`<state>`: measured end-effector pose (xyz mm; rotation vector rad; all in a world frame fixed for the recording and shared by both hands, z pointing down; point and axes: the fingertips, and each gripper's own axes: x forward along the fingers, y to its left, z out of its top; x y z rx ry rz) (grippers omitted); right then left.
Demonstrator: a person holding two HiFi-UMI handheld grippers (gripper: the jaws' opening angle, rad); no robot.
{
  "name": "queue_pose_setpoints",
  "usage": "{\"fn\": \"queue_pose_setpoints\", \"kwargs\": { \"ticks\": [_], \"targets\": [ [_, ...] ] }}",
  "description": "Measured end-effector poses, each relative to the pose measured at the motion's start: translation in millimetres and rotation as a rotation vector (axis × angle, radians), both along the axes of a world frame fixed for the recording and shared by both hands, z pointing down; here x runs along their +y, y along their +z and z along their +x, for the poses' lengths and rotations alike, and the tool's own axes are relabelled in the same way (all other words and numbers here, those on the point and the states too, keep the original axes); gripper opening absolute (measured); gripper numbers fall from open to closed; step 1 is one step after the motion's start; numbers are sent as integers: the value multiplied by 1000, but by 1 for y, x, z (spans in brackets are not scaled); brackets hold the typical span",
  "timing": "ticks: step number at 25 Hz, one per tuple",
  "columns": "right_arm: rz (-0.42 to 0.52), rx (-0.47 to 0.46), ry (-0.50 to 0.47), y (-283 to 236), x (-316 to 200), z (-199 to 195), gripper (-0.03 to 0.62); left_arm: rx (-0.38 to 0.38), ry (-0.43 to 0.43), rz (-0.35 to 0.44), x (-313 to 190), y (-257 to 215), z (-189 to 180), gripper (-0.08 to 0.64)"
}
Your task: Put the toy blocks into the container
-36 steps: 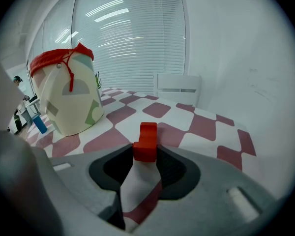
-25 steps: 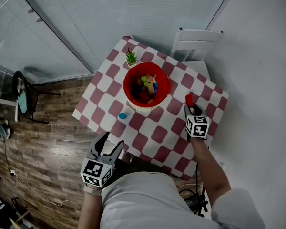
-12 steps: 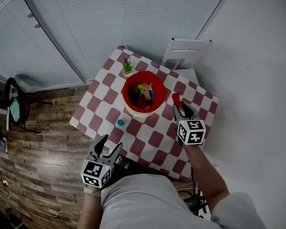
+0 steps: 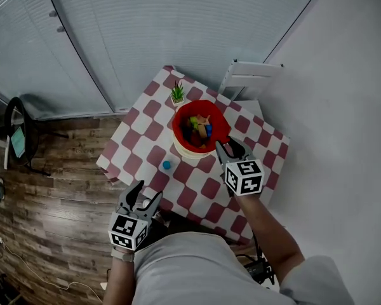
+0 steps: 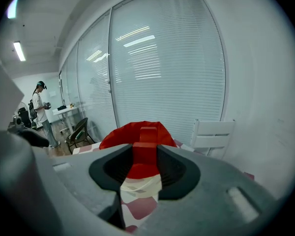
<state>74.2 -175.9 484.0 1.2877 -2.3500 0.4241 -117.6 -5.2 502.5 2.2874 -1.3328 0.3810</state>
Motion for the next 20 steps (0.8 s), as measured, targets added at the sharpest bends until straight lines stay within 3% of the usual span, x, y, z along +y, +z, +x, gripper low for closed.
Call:
{"fn": "queue_pose_setpoints", "kwargs": {
  "ticks": [9, 20],
  "targets": [
    [-53, 42, -66, 17, 2, -42, 150, 13, -57, -11, 14, 3, -29, 241],
    [-87, 68, -88, 28, -4, -62, 150, 24, -96, -33, 22, 10, -51, 241]
  ]
}}
